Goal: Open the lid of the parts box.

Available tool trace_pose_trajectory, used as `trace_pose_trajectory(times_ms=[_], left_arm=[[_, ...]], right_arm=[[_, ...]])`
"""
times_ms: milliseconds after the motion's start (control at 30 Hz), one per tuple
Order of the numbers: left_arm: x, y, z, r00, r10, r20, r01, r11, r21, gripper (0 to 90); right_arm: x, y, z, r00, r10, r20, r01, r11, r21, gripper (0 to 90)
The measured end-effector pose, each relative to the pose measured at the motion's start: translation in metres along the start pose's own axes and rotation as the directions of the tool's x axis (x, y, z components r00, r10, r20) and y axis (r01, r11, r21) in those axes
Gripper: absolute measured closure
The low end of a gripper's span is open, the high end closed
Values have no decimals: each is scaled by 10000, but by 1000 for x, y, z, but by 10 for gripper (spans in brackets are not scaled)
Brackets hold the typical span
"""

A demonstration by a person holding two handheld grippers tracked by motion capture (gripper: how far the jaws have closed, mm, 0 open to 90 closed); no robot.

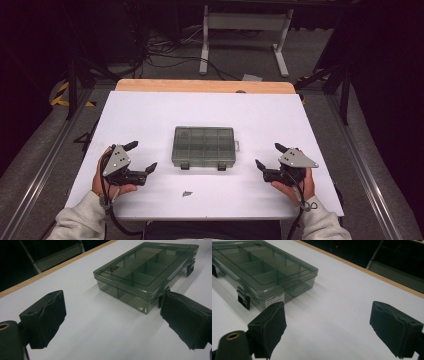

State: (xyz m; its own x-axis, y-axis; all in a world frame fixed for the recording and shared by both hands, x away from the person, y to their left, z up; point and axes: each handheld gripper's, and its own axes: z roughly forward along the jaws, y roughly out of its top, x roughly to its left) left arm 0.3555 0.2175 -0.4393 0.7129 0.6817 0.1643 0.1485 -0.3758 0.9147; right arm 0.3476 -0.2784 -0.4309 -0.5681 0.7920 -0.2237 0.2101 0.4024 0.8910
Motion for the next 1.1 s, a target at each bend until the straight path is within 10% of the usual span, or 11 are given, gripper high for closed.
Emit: trace_pose_trajectory(times_ms=[433,733,1100], left_arm=[[-6,0,11,9987,-10,515,-23,9979,649,119],[-13,7,41,9919,-32,1273,-170,9875,1570,212],[-10,8,62,9687,-461,2439,-79,9764,2160,508]], right_arm=[[3,-1,5,9986,118,-508,-95,9990,436,163],[24,10,27,9850,-548,-1634,723,9920,1032,237],[35,13,54,9629,-181,-2692,672,9824,1741,468]])
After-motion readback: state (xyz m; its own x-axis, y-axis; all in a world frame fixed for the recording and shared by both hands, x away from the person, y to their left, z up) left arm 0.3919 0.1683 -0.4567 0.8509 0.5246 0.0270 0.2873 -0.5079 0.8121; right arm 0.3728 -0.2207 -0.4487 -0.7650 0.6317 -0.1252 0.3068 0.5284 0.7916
